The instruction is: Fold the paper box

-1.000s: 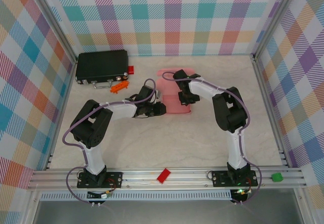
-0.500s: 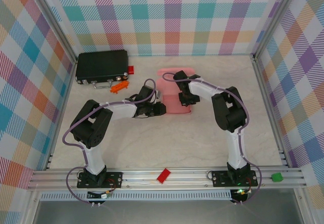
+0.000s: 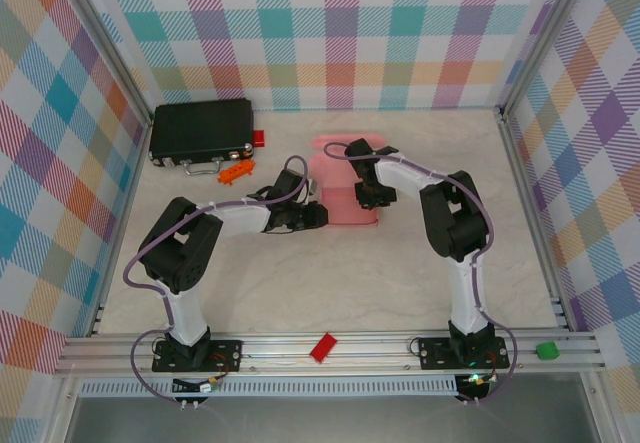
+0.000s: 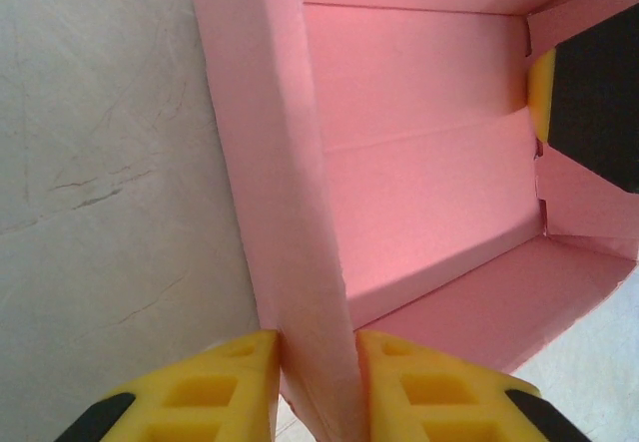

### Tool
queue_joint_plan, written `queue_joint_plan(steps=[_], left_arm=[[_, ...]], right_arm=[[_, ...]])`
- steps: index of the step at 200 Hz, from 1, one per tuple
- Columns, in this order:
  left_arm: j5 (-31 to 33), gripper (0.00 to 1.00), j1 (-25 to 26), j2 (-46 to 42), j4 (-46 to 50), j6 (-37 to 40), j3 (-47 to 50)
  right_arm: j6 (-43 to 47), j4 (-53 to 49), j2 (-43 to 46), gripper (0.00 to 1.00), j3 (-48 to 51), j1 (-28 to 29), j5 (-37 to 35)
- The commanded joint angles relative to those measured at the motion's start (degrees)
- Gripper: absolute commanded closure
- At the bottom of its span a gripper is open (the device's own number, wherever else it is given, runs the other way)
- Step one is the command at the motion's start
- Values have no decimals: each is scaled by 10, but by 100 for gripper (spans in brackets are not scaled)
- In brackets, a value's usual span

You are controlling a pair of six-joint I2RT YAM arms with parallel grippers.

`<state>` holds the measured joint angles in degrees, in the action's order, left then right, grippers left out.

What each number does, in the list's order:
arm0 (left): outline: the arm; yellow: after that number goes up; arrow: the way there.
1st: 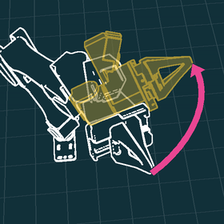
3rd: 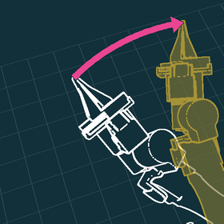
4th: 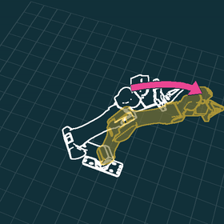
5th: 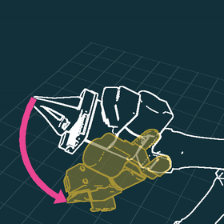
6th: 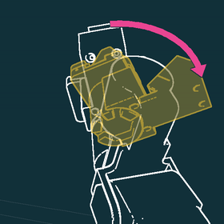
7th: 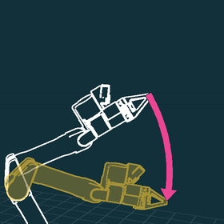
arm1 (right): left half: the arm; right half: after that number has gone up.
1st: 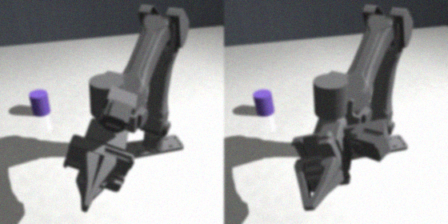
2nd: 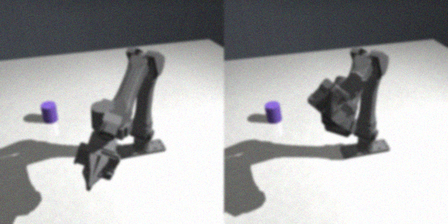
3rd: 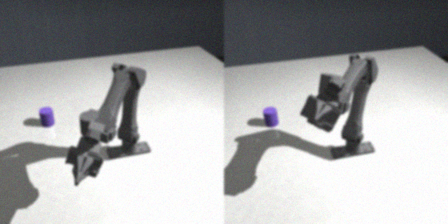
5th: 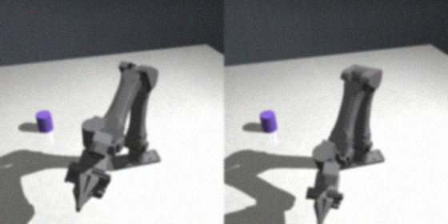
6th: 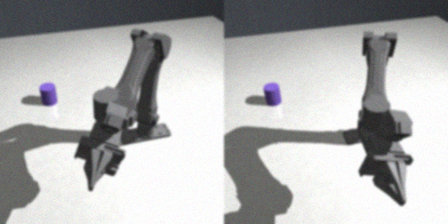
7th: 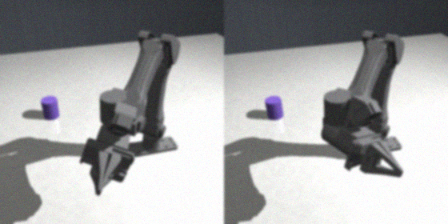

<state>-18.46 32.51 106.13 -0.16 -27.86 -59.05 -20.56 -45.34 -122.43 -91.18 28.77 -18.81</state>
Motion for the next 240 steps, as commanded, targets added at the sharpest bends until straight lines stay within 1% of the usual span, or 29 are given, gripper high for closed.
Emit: queue_joint_plan(steps=[1, 72, 101, 128, 177, 208, 221, 240], left_arm=[[-5, 75, 3, 9, 24, 0, -4], [-6, 76, 4, 10, 26, 1, -8], [-6, 76, 5, 11, 28, 2, -11], [-7, 76, 5, 13, 30, 2, -13], [-6, 76, 6, 13, 31, 2, -15], [-6, 76, 6, 13, 32, 4, -16], [-6, 76, 6, 12, 32, 4, -15], [-6, 76, 6, 12, 32, 4, -15]], right_arm=[[-12, -30, 13, 75, 10, -5, 23], [-15, -16, 24, 74, 11, -7, 58], [-17, -6, 28, 72, 16, -10, 80], [-19, -4, 33, 71, 19, -10, 78], [-17, 1, 42, 73, 19, -11, 83], [-17, 0, 44, 72, 18, -11, 82], [-17, -2, 45, 69, 17, -11, 78], [-18, -6, 46, 61, 18, -11, 61]])
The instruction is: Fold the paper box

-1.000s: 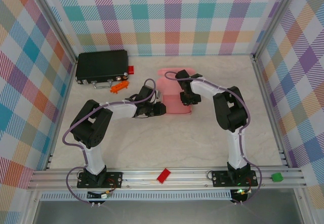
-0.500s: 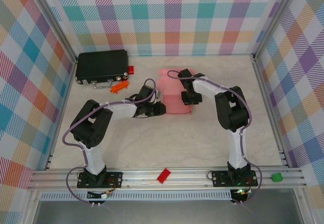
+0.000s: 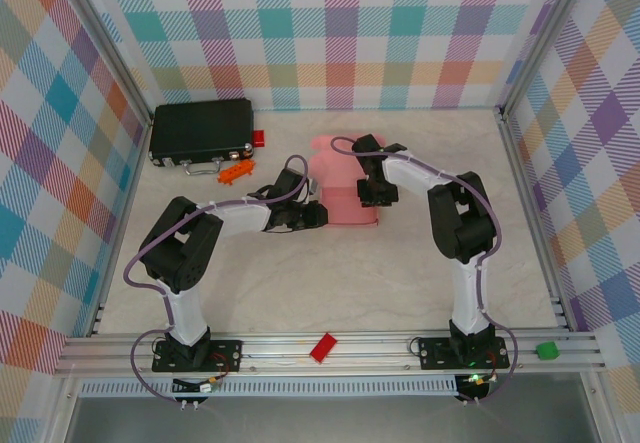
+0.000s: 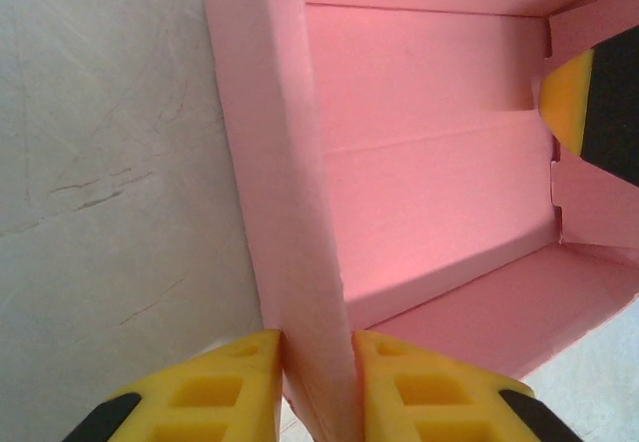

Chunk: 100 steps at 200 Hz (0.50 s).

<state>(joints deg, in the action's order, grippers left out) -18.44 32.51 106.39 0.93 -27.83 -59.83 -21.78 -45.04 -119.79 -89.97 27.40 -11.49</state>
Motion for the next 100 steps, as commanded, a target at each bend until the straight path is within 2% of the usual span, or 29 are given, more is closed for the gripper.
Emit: queue_joint_plan(steps=[1, 39, 76, 100], left_arm=[[-6, 76, 6, 9, 21, 4, -7], [-11, 69, 6, -4, 22, 4, -7], [-12, 53, 6, -29, 27, 11, -11], [-2, 45, 6, -42, 47, 27, -23]], right_arm=[[-6, -9, 19, 61, 7, 3, -13], [1, -12, 30, 57, 16, -2, -31], [3, 1, 65, 54, 36, -4, -28], [9, 14, 93, 50, 50, -6, -20]])
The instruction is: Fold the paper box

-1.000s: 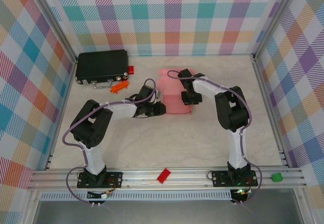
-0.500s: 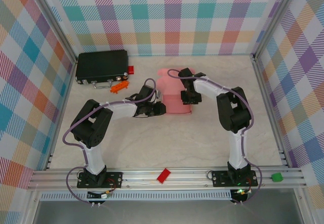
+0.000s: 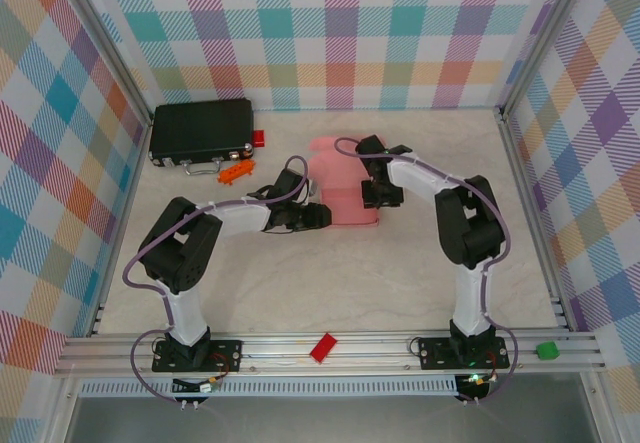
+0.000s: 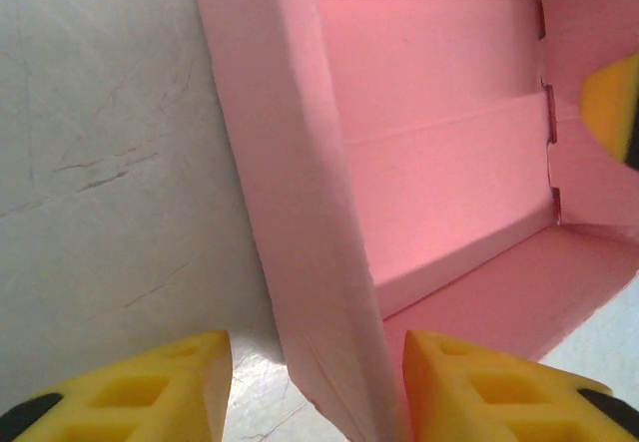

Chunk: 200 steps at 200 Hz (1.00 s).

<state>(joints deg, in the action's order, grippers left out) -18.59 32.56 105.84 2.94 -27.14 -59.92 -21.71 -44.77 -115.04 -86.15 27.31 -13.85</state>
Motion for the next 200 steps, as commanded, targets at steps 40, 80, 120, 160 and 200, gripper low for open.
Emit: queue_joint_plan(steps=[40, 80, 120, 160, 200], left_arm=[[35, 32, 5, -73, 67, 56, -41], [81, 31, -12, -89, 154, 113, -93], [87, 31, -53, -77, 216, 157, -170], [63, 30, -93, -42, 261, 192, -249], [42, 29, -116, 15, 308, 230, -331]], right_arm=[[12, 28, 88, 47, 34, -19, 24], [49, 73, 142, 47, 59, -50, 73], [103, 72, 160, 46, 35, -104, 138], [187, 102, 160, 45, 21, -142, 192], [236, 78, 127, 41, -28, -179, 261]])
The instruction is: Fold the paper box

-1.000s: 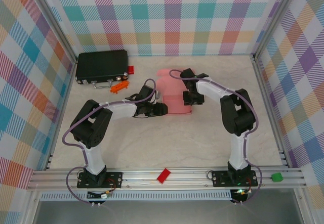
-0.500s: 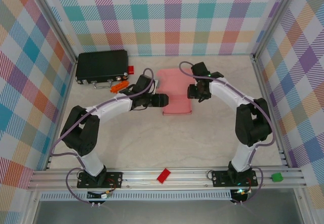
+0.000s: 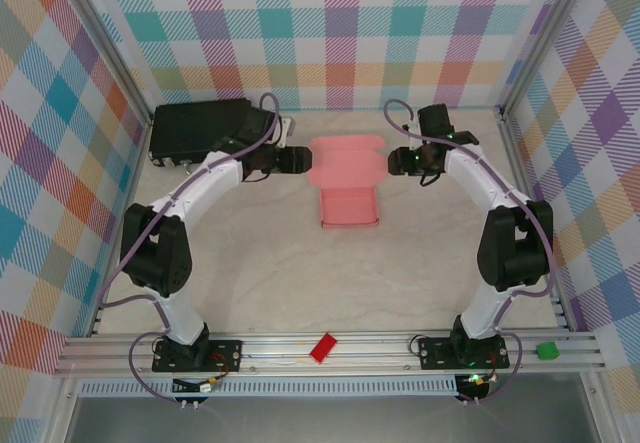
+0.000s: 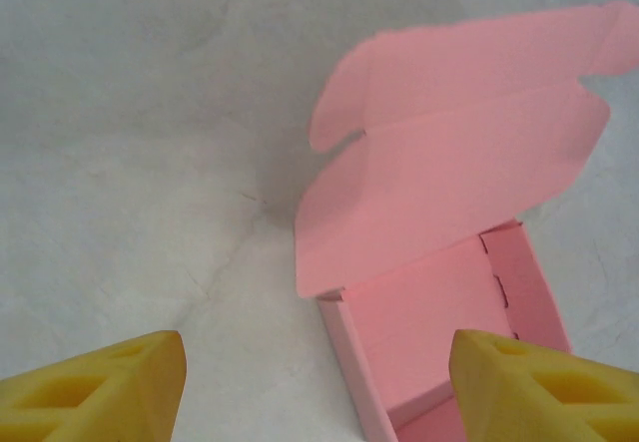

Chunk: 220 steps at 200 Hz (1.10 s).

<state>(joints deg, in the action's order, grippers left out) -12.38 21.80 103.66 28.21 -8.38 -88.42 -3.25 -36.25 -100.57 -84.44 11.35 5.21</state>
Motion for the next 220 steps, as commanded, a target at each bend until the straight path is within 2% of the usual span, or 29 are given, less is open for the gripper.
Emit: queue_joint_plan(steps=[1, 29, 59, 99, 144, 220], left_arm=[[-20, 29, -9, 38, 56, 44, -48], [-57, 27, -15, 83, 83, 78, -106], [-84, 23, -16, 113, 98, 122, -145], [-95, 24, -19, 150, 111, 144, -179], [-137, 34, -21, 190, 120, 147, -211], [-147, 46, -23, 229, 130, 136, -247]], right_arm=[[52, -10, -20, 41, -47, -20, 74], [106, -54, -62, 42, -107, -44, 171], [160, -82, -85, 41, -137, -44, 223], [195, -121, -138, 39, -185, -44, 233], [207, -131, -178, 41, -211, -43, 239], [214, -159, -238, 42, -264, -40, 254]])
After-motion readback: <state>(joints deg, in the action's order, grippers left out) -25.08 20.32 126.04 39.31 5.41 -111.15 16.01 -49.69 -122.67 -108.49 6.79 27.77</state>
